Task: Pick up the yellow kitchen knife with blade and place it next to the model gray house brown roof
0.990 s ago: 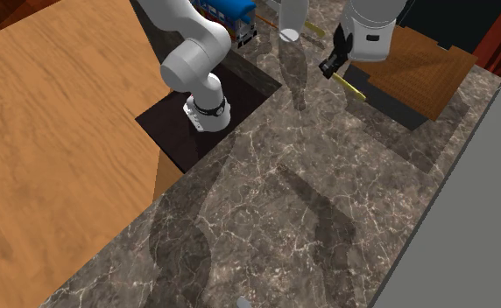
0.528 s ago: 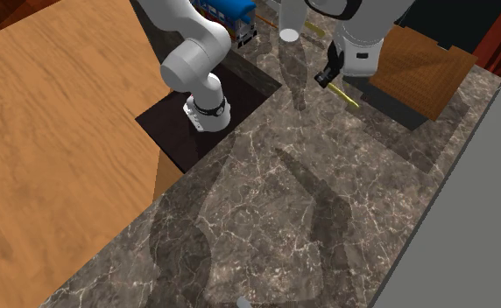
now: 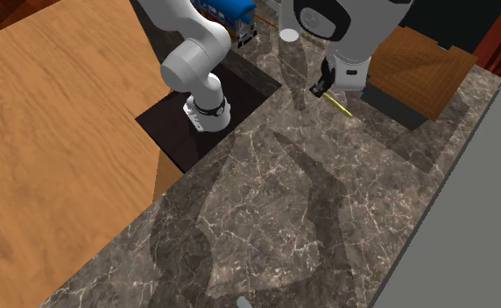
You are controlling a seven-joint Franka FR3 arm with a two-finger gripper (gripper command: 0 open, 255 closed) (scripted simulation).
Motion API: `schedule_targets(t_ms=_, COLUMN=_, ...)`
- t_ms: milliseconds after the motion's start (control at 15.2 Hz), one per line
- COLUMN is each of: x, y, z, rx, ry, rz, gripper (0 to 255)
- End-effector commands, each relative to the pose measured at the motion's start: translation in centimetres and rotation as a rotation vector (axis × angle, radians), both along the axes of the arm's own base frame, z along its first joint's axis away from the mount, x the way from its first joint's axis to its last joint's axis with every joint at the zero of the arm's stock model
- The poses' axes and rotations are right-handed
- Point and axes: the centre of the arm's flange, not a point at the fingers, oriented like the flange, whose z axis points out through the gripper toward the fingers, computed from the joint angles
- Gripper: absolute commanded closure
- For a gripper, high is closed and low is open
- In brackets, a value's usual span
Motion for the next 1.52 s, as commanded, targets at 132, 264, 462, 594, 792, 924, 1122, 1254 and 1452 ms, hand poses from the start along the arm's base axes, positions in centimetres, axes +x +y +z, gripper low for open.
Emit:
schedule_targets(t_ms=132, x=0.2, y=0.0, z=-2.0, rx=0.000, ry=-0.001, rz=0.000, gripper=255)
schedule_targets(t_ms=264, x=0.2, y=0.0, z=-3.1, rx=0.000, ry=-0.001, rz=0.000, gripper=255)
schedule_targets(t_ms=462, x=0.2, y=0.0, z=-4.7, rx=0.000, ry=-0.001, rz=0.000, gripper=255)
schedule_targets(t_ms=594, x=0.2, y=0.0, z=-5.7, rx=0.000, ry=-0.001, rz=0.000, gripper=255)
schedule_targets(t_ms=792, x=0.2, y=0.0, z=-7.3, rx=0.000, ry=-0.001, rz=0.000, gripper=255)
schedule_targets(t_ms=924, x=0.2, y=0.0, z=-8.4, rx=0.000, ry=-0.001, rz=0.000, gripper=255)
schedule_targets(t_ms=1122, x=0.2, y=0.0, z=-10.0, rx=0.000, ry=-0.001, rz=0.000, gripper=255)
schedule_targets(t_ms=1254, x=0.2, y=0.0, z=-11.0, rx=0.000, ry=-0.001, rz=0.000, gripper=255)
schedule_targets(t_ms=1452, x=0.2, y=0.0, z=-11.5, rx=0.000, ry=-0.001, rz=0.000, gripper=255)
